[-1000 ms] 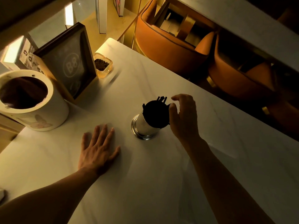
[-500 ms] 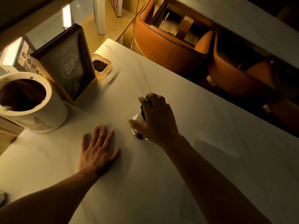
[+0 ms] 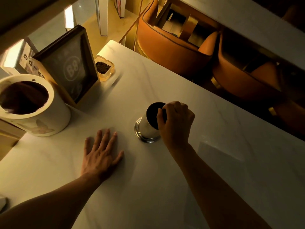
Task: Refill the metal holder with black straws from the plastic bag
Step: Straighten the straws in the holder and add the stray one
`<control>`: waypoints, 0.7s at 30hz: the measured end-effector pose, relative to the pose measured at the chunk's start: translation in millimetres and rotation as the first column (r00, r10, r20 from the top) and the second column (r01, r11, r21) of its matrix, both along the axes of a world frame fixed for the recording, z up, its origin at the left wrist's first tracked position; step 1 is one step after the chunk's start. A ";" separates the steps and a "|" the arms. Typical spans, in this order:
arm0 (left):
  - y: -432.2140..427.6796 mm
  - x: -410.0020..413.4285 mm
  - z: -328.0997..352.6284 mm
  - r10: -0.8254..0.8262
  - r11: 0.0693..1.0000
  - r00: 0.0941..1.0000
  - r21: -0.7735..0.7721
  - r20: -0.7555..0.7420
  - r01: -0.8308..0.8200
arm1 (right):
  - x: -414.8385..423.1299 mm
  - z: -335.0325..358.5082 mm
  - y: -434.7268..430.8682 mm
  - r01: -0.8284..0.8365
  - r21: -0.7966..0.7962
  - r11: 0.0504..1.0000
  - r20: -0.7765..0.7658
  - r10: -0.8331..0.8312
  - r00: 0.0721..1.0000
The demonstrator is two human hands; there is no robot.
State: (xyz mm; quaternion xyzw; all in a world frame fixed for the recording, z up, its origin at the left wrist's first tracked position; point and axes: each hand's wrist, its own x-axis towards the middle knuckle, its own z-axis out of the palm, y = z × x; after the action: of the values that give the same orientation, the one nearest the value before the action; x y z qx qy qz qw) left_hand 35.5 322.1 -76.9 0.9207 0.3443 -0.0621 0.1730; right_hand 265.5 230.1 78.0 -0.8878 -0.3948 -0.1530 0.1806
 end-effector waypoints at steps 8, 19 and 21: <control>0.1 0.8 1.3 -0.006 1.000 1.000 0.003 -0.016 0.006 | 17.7 -2.7 1.0 0.047 0.094 0.994 -0.162 -0.031 0.986; 0.2 0.9 -0.3 -0.002 1.000 1.000 0.007 -0.014 0.002 | 17.3 2.4 4.5 0.066 0.197 0.978 -0.311 -0.002 0.950; 0.2 0.8 0.2 -0.003 1.000 1.000 0.006 -0.016 0.003 | 13.6 1.4 3.3 0.052 0.079 0.995 -0.286 -0.028 0.958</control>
State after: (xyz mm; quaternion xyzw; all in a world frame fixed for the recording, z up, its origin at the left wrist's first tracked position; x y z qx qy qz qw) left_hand 36.3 322.3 -76.7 0.9212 0.3447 -0.0688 0.1672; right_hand 279.1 233.4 79.4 -0.8997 -0.3398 -0.0443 0.2703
